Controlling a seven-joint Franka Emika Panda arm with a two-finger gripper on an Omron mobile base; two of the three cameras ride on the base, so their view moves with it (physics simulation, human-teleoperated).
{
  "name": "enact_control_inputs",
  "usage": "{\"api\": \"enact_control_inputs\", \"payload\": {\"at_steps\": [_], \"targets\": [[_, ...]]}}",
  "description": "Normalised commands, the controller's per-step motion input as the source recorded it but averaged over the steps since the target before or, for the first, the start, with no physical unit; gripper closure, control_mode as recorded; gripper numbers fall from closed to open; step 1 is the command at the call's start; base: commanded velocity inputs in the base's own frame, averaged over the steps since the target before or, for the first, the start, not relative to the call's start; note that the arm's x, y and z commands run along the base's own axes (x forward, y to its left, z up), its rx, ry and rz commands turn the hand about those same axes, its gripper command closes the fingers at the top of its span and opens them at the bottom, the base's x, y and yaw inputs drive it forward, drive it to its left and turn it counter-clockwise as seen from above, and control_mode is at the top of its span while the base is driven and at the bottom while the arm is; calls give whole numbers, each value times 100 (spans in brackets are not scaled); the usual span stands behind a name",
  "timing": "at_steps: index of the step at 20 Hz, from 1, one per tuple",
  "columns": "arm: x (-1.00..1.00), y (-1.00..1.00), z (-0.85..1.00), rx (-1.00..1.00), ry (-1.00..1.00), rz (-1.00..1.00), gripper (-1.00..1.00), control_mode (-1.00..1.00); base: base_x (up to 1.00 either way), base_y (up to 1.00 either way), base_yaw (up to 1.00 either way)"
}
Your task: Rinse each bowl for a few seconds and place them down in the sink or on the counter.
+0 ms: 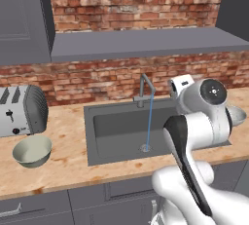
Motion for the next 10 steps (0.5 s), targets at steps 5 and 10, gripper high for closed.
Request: {"api": "enact_control_inputs", "payload": {"at_steps": [5, 10], "targets": [[-6, 36, 0, 0, 0, 16, -100, -100, 0, 0, 0], [-4, 30, 0, 0, 0, 17, -100, -100, 0, 0, 0]]}}
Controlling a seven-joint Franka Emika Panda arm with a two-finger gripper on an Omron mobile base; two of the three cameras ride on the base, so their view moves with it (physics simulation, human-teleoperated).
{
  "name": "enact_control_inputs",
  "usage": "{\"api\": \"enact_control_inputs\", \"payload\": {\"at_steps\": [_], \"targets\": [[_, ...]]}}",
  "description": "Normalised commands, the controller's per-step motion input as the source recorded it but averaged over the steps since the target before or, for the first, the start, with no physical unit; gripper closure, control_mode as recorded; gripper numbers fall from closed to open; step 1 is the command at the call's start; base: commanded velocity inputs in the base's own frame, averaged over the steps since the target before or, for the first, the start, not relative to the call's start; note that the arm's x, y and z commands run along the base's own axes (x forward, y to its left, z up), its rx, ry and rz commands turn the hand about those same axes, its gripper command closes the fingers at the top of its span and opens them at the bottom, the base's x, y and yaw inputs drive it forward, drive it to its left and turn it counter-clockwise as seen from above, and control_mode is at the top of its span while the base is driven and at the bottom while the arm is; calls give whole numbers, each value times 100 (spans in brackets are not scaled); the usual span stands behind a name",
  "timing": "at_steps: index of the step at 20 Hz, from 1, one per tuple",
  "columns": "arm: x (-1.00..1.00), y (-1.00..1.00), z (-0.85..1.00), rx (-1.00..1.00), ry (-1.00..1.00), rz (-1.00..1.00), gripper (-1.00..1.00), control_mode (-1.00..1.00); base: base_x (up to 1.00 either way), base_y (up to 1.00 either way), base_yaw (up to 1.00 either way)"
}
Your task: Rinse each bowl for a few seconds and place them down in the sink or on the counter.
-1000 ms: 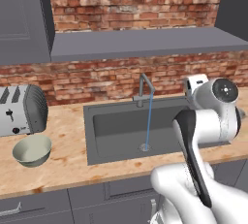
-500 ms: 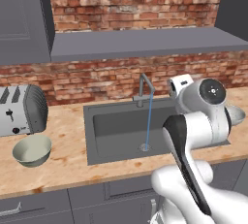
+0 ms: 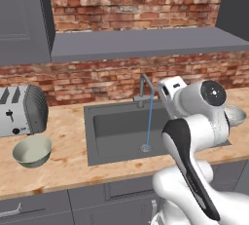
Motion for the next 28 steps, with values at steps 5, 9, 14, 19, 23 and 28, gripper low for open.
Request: {"api": "enact_control_inputs", "payload": {"at_steps": [5, 9, 14, 19, 23, 28], "targets": [[-3, 26, 0, 0, 0, 18, -100, -100, 0, 0, 0], [0, 21, 0, 4, 3, 19, -100, -100, 0, 0, 0], [0, 22, 0, 5, 5, 18, -100, -100, 0, 0, 0], [0, 24, 0, 5, 4, 18, -100, -100, 0, 0, 0], [0, 27, 0, 4, 3, 17, -100, -100, 0, 0, 0], [0, 27, 0, 4, 3, 16, -100, -100, 0, 0, 0]]}}
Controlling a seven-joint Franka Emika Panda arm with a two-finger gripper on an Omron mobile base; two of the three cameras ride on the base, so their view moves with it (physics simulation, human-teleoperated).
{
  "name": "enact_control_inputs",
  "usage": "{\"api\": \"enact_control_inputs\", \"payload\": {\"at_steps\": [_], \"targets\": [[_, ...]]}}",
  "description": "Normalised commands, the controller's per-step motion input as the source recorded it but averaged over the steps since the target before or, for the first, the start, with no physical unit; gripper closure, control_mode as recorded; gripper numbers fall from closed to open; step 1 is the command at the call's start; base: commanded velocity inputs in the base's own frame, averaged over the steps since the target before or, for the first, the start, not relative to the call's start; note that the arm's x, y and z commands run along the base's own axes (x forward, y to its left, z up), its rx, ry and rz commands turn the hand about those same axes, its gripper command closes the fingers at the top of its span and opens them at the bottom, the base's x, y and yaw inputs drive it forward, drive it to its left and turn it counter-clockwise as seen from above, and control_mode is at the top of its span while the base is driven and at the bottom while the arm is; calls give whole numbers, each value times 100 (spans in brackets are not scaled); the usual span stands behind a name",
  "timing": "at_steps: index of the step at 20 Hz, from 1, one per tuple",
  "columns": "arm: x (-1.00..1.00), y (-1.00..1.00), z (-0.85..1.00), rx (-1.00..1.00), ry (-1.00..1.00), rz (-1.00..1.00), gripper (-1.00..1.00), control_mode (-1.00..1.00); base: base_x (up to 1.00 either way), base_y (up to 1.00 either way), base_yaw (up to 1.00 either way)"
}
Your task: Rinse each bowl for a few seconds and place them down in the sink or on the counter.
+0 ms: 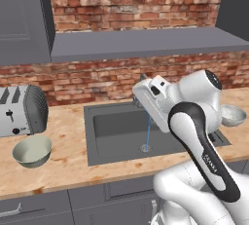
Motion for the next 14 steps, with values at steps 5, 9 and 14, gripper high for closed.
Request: {"api": "enact_control_inputs", "payload": {"at_steps": [5, 9, 14], "targets": [[0, 34, -7, 2, 2, 14, -100, -100, 0, 0, 0], [7, 43, -18, 1, 3, 9, -100, -100, 0, 0, 0], [10, 45, -22, 0, 2, 8, -100, -100, 0, 0, 0]]}}
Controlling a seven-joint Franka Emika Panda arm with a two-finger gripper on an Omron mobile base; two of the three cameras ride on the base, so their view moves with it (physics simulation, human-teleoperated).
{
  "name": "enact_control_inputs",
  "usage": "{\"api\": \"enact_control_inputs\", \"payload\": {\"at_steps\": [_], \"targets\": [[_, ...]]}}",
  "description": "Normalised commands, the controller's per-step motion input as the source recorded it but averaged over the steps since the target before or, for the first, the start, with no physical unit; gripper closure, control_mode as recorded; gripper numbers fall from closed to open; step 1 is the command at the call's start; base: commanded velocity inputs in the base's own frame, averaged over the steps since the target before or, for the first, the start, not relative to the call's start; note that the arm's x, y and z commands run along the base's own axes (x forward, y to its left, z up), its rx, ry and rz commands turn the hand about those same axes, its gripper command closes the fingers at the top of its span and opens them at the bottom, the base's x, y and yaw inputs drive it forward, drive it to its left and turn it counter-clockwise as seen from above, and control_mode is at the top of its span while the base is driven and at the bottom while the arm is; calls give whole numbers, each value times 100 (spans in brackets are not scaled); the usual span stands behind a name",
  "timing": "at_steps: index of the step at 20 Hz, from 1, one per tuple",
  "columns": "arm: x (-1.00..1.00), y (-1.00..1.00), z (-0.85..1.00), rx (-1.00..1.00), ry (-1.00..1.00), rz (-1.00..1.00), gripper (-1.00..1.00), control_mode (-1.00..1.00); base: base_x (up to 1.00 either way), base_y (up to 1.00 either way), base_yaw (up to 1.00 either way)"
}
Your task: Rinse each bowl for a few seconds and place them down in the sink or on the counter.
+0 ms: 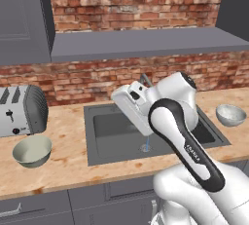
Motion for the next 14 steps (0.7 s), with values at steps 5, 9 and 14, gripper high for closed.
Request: {"api": "enact_control_inputs", "payload": {"at_steps": [5, 9, 14], "targets": [[18, 39, -21, 3, 3, 8, -100, -100, 0, 0, 0], [23, 35, -19, 6, 2, 9, -100, -100, 0, 0, 0], [17, 42, -19, 1, 0, 8, -100, -100, 0, 0, 0]]}}
